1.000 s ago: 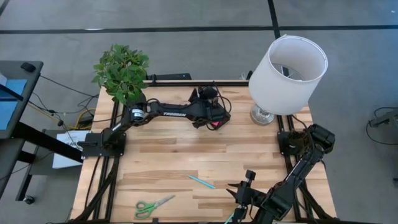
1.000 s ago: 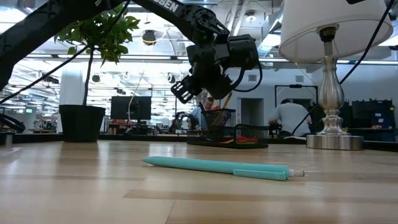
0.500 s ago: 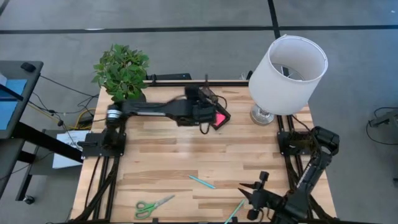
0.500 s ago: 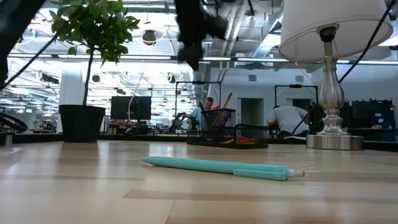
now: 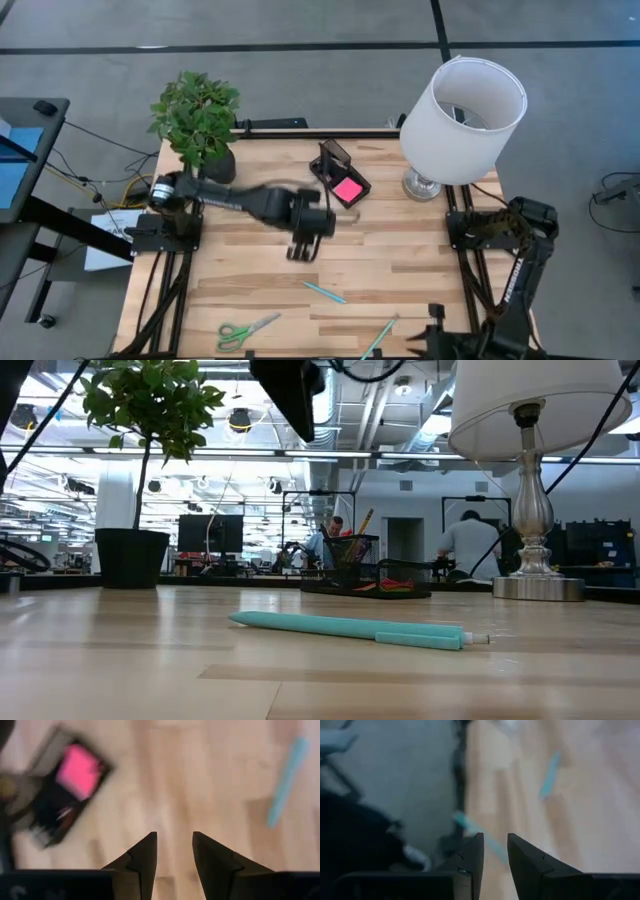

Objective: Pick and place office supplies into organizer
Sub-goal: Put the blue pencil into the desk organizer

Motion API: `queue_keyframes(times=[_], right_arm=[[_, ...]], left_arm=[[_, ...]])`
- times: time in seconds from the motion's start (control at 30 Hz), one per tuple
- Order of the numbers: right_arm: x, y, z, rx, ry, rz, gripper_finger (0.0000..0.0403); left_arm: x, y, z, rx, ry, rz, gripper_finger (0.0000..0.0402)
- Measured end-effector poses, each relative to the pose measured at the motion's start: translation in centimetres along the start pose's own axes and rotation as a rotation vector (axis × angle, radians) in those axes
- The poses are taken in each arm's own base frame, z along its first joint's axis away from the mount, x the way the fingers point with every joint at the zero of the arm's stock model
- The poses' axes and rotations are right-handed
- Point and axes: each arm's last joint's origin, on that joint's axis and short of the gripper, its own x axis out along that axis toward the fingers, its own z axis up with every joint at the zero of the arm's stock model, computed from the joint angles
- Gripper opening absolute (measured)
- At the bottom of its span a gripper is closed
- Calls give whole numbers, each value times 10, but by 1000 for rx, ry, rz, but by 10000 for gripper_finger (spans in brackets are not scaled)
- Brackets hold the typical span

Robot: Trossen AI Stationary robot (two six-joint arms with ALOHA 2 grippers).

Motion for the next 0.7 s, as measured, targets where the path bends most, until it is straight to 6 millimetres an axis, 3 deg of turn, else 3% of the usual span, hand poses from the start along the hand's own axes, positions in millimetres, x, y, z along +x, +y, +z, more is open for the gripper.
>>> queue_keyframes(times=[0.17,0.3,0.43,0.6,0.7], right_arm=[[-8,0,-4,137,122,60,79],[-16,-19,9,175,202,38,79],[-25,-45,33,144,260,57,79],[-49,-76,67,31,166,157,79],[-55,-88,69,9,77,191,79]], left_arm=[[4,-41,-3,198,-9,-124,117],[-2,-55,-5,283,-21,-131,117],[-28,-47,-14,263,-50,-123,117],[-76,-28,-34,152,-146,-75,117],[-91,-23,-44,86,-304,-78,117]])
